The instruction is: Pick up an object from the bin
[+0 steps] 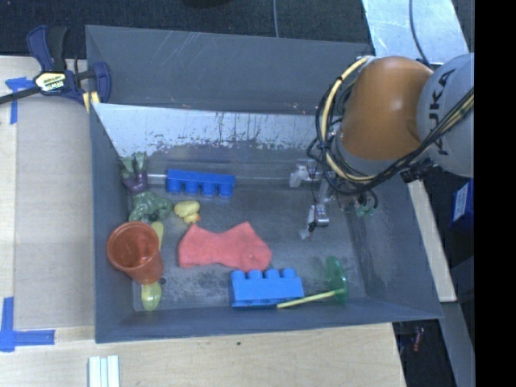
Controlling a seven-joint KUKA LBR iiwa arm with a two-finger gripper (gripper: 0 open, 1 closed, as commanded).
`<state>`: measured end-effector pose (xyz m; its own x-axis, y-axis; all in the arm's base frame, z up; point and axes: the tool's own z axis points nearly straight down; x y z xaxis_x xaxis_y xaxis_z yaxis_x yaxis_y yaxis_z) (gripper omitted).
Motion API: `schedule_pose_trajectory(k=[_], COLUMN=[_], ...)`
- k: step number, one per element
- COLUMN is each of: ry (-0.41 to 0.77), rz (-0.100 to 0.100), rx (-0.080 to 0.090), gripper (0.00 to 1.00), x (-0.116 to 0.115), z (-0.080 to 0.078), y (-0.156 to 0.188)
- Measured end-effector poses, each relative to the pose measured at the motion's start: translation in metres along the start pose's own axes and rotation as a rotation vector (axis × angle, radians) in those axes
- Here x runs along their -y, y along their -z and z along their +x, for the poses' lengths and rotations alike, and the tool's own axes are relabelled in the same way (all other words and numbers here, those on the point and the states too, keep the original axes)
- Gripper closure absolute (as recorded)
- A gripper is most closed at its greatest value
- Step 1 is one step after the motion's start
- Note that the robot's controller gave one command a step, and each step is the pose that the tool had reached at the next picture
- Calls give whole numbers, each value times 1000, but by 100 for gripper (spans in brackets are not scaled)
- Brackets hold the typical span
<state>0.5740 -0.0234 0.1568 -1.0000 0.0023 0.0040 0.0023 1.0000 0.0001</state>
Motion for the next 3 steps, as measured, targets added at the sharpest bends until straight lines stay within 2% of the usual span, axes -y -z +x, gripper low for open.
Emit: schedule_pose_trajectory(k=[1,2,3], ry=[1,88,211], rz=[0,2,1], rx=[8,12,9], gripper=[0,0,0], x=[0,-30,-85], z=[-1,-26,14], y=[5,-39,-83])
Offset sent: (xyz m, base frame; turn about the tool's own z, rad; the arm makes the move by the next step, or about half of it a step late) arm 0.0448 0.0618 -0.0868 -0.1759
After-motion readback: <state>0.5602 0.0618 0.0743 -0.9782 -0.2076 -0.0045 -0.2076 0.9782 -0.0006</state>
